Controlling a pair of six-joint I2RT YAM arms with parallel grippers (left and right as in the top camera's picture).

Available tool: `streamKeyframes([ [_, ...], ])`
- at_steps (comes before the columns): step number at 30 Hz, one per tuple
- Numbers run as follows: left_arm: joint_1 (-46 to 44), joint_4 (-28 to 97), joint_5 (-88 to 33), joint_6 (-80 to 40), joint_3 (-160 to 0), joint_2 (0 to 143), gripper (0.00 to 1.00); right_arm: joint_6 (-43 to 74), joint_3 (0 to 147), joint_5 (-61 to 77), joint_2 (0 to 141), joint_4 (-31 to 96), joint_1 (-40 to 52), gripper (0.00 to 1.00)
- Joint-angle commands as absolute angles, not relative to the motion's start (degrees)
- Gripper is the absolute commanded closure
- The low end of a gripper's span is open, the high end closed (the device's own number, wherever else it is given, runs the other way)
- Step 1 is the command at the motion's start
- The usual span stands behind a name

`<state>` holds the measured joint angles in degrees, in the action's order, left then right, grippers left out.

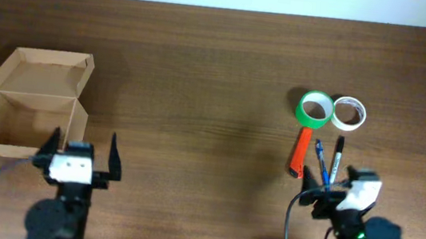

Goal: Pack container
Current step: 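Move the left gripper onto the cardboard box's front wall and grip it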

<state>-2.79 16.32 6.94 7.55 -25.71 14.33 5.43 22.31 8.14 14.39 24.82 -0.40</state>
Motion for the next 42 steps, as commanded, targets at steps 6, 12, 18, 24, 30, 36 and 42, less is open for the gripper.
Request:
streamKeyframes([
  [6, -2.8, 23.2, 9.1, 9.3, -57.7, 43.7, 0.00, 3.4, 64.9, 8.3, 54.0, 37.0, -12.9, 0.01],
  [12, -2.3, 35.6, 8.8, 12.1, -78.1, 60.7, 0.00, 3.2, 95.2, 19.3, 80.2, 50.5, -25.4, 0.01],
  [18, 2.3, 43.6, 3.7, 12.1, -87.2, 72.4, 0.00, 3.5, 109.1, 21.9, 94.4, 53.8, -32.2, 0.01],
  [24, 3.3, 43.2, 2.5, 12.1, -87.4, 77.5, 0.00, 3.4, 109.4, 20.9, 96.8, 54.9, -34.3, 0.01],
  [30, 3.3, 46.9, -0.5, 11.0, -87.4, 78.7, 0.01, 3.4, 109.4, 19.9, 96.8, 55.8, -34.2, 0.01],
  [36, 4.4, 52.1, 2.2, 11.0, -87.3, 80.2, 0.00, 3.4, 109.4, 19.9, 96.8, 58.8, -34.2, 0.01],
  [42, 7.5, 67.3, 10.0, 6.9, -87.3, 86.4, 0.00, 3.4, 109.4, 19.9, 96.8, 61.4, -34.2, 0.01],
])
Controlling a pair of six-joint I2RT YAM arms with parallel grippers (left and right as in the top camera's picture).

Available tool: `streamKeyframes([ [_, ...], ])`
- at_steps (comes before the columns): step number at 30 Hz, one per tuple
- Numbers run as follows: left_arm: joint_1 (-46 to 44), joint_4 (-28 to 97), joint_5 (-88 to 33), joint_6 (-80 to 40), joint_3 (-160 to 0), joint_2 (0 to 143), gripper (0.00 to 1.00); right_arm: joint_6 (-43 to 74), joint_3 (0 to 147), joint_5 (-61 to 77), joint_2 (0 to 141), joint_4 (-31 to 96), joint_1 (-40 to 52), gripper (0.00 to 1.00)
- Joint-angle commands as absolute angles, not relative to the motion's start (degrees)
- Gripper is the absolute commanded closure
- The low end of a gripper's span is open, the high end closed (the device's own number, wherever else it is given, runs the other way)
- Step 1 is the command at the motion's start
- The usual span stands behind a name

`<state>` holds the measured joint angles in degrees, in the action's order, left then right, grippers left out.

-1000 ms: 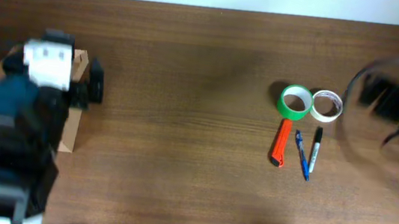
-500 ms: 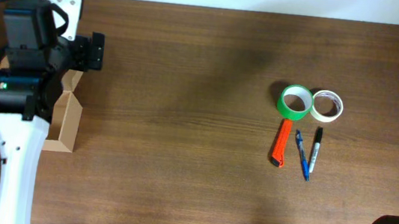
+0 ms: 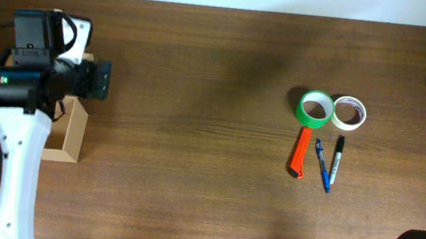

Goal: Pack container
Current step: 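Move the left gripper onto the cardboard box's front wall and grip it, then drag the box with the left gripper rightward toward the tape rolls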

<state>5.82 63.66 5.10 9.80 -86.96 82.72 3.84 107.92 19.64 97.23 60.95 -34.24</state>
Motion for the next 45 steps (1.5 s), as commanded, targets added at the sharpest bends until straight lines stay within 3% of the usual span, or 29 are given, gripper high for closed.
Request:
streamKeyframes([
  [1, 8.3, 69.8, 10.2, 7.0, -87.2, 87.8, 0.01, 3.4, 109.4, 19.9, 96.8, 61.6, -34.2, 0.01],
  [3, 9.5, 71.5, 9.4, 7.4, -87.1, 89.8, 0.19, 3.4, 109.4, 19.9, 96.8, 61.6, -34.2, 0.01],
  [4, 10.2, 71.4, 8.1, 7.6, -87.0, 90.5, 0.23, 3.4, 109.4, 19.9, 96.8, 61.6, -34.2, 0.01],
  [13, 14.8, 67.4, 3.6, 9.5, -79.1, 91.4, 0.24, 3.4, 109.4, 19.9, 96.8, 61.8, -34.2, 0.01],
  [19, 15.8, 59.6, 1.5, 9.5, -70.8, 91.9, 0.30, 3.4, 109.4, 19.9, 96.8, 61.8, -34.2, 0.01],
  [23, 15.8, 56.5, 0.4, 9.5, -68.6, 92.7, 0.38, 3.4, 109.4, 19.9, 96.8, 61.8, -34.2, 0.01],
  [26, 15.8, 53.9, 0.3, 9.5, -67.3, 94.5, 0.50, 3.4, 109.4, 19.9, 96.8, 61.8, -34.2, 0.01],
  [33, 15.8, 50.5, 0.1, 9.5, -67.3, 100.3, 0.57, 3.4, 109.4, 19.9, 96.8, 62.2, -34.2, 0.01],
  [36, 15.8, 49.5, 0.2, 9.5, -67.3, 101.7, 0.76, 3.4, 109.4, 19.9, 96.8, 62.2, -34.2, 0.01],
  [37, 15.8, 49.5, 0.2, 9.4, -67.3, 101.8, 0.92, 3.4, 109.4, 19.9, 96.8, 62.2, -34.2, 0.01],
  [38, 15.8, 49.5, 0.2, 8.5, -67.3, 101.8, 0.98, 3.4, 109.4, 19.9, 96.8, 62.2, -34.2, 0.01],
  [45, 13.5, 56.3, -4.7, 1.5, -74.5, 101.6, 0.98, 3.4, 109.4, 19.9, 96.8, 63.8, -34.2, 0.01],
])
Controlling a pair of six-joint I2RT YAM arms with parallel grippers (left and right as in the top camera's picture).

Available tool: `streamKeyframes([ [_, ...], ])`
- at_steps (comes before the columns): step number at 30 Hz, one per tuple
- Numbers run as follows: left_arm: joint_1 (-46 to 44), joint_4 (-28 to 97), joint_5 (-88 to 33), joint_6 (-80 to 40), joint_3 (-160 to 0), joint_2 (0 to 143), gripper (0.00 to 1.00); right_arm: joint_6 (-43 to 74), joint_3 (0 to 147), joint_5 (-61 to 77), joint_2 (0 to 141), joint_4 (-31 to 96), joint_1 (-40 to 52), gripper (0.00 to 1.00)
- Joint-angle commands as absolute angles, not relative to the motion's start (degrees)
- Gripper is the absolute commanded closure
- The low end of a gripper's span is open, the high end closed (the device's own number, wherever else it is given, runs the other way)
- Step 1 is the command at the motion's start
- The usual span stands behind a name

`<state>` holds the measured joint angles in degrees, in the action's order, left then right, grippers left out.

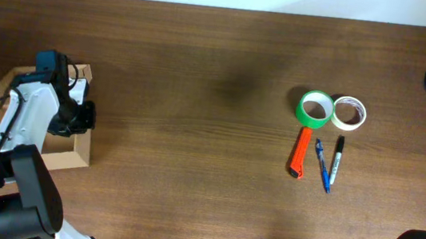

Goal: Pack container
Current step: 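Drag the box with the left gripper rightward toward the tape rolls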

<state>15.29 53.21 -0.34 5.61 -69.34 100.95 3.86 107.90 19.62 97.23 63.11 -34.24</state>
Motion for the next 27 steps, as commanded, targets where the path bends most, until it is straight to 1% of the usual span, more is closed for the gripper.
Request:
streamKeyframes([
  [1, 11.3, 59.3, -5.2, -0.4, -78.5, 101.6, 0.98, 3.4, 109.4, 19.9, 96.8, 64.3, -34.2, 0.01],
  [5, 4.7, 65.6, -5.1, -2.6, -88.3, 101.6, 0.99, 3.4, 109.4, 19.9, 96.8, 65.3, -34.2, 0.01],
  [11, -6.0, 72.7, -3.5, -10.2, -106.6, 101.8, 0.98, 3.4, 109.4, 19.9, 96.8, 67.0, -34.2, 0.01],
  [15, -12.6, 77.6, -3.2, -14.5, -118.0, 104.4, 0.98, 3.4, 109.4, 19.9, 96.8, 67.5, -34.2, 0.01],
  [16, -15.7, 80.1, -3.2, -15.5, -122.0, 106.5, 0.98, 3.4, 109.4, 19.9, 96.8, 67.6, -34.2, 0.01],
  [21, -24.6, 83.0, -3.2, -18.1, -126.4, 112.4, 0.98, 3.4, 109.4, 19.9, 96.8, 68.6, -34.2, 0.01],
  [27, -34.8, 82.7, -1.5, -25.4, -126.8, 118.7, 0.98, 3.4, 109.4, 19.9, 96.8, 70.1, -34.2, 0.01],
])
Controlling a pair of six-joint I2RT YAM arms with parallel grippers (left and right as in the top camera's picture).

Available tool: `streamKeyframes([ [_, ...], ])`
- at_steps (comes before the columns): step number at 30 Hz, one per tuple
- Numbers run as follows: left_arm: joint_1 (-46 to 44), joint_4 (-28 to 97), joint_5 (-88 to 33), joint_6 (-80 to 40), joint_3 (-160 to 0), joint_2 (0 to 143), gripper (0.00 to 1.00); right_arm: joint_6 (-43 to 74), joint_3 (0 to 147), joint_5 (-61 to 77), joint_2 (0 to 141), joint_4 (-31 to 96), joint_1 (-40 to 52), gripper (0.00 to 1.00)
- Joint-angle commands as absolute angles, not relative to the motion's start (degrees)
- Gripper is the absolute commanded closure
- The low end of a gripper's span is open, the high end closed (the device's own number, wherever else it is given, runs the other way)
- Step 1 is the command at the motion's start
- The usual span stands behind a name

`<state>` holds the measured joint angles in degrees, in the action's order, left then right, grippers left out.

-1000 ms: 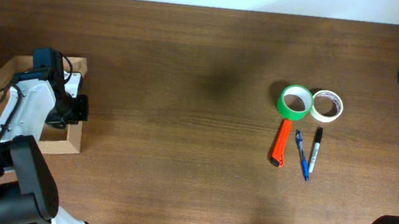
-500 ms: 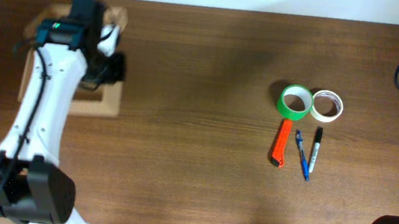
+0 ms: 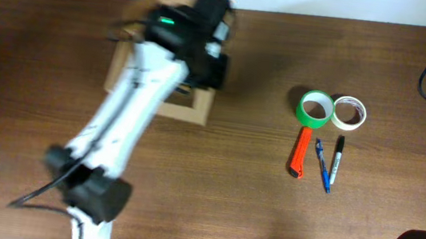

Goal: Pack container
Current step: 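Drag the box with the left gripper rightward toward the tape rolls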

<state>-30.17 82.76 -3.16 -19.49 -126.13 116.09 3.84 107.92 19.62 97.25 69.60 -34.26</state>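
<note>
The open cardboard box [image 3: 184,113] sits at the upper middle of the table, blurred by motion and mostly covered by my left arm. My left gripper [image 3: 212,69] is at the box's right wall and seems shut on it; its fingers are not clearly visible. To the right lie a green tape roll [image 3: 315,109], a white tape roll [image 3: 349,112], an orange cutter [image 3: 300,152], a blue pen [image 3: 321,166] and a black marker [image 3: 336,159]. The right gripper's fingers are out of view.
My left arm [image 3: 115,132] stretches diagonally from the front left up to the box. Dark parts of the right arm show at the right edge, and another blurred part at the front right corner.
The box has moved from the left side of the table to the upper middle, with my left gripper at its right wall. The items on the right lie unchanged.
Both arms first rested at the front edge, the box standing at the left with its lid open. Then my left arm was over the box and the right arm had lifted away. Then my left gripper was at the box's right wall, and now the box is nearer the items.
</note>
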Motion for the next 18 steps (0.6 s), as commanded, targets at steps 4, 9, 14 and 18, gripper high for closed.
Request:
streamKeyframes([
  [4, -38.7, 79.4, -1.0, -26.6, -126.8, 121.4, 0.99, 3.4, 109.4, 19.9, 96.8, 70.2, -34.2, 0.01],
  [9, -41.3, 74.1, 1.5, -29.2, -126.8, 125.1, 0.99, 3.4, 109.4, 19.9, 96.8, 70.4, -34.2, 0.01],
  [14, -41.6, 68.8, 2.6, -31.6, -126.8, 129.2, 0.98, 3.4, 109.4, 19.9, 96.8, 70.4, -34.2, 0.01],
  [18, -41.5, 66.7, 2.9, -33.0, -126.8, 132.4, 0.99, 3.5, 109.4, 20.0, 96.8, 70.6, -34.2, 0.01],
])
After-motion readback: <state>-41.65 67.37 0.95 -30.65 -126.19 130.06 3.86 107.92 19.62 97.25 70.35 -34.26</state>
